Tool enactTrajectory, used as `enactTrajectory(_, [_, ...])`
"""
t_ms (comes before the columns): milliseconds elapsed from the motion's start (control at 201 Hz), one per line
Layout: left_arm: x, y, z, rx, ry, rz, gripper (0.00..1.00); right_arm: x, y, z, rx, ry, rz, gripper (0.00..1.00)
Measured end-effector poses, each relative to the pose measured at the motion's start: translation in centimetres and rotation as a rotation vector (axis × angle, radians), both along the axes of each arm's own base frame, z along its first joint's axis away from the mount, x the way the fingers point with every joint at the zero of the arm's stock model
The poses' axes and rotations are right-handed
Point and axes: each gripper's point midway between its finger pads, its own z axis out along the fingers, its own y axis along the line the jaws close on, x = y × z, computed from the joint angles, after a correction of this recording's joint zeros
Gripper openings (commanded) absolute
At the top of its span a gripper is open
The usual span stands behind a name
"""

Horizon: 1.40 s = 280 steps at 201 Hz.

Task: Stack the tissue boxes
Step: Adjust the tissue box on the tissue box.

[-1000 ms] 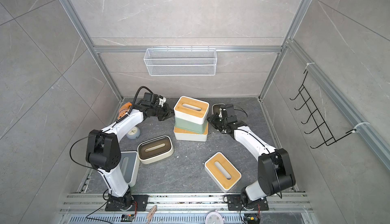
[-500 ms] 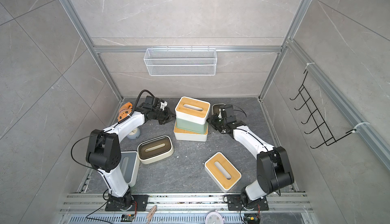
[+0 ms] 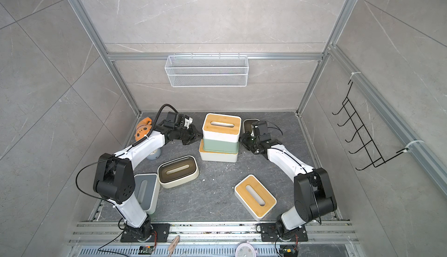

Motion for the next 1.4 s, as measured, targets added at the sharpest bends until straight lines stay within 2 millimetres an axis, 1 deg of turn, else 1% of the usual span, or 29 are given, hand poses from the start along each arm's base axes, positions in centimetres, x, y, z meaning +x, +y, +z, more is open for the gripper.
enactTrajectory(135, [-0.2,0.1,-0.4,0.006,0.011,0.007,0.16,0.0,0.0,0.0,-0.002,0.001,0.0,0.27])
enactTrajectory(548, [-1.0,0.5,-0.8,0.017,0.017,0.026,0.16,-0.2,0.4,-0.2,-0.022,-0.003,0.001,0.27])
enactTrajectory(927, [-0.7,1.0,-0.8,0.039,0.006,0.048,0.16,-0.5,1.0,-0.2,-0.037,-0.009,0.007,0.27])
enactTrajectory(1152, [-1.0,1.1,-1.1,0.042,0.013,0.048,0.16,-0.9,1.1,-0.4,-0.043,-0.005,0.008,0.27])
enactTrajectory(1281, [-1.0,1.3,-0.9,0.051,0.006,0.058,0.16,-1.1,1.2,-0.5,-0.053,-0.002,0.011,0.27])
enactTrajectory(1396, [-1.2,1.5,-0.3,0.051,-0.003,0.061,0.16,-1.6,1.0,-0.7,-0.078,0.016,0.022,0.27])
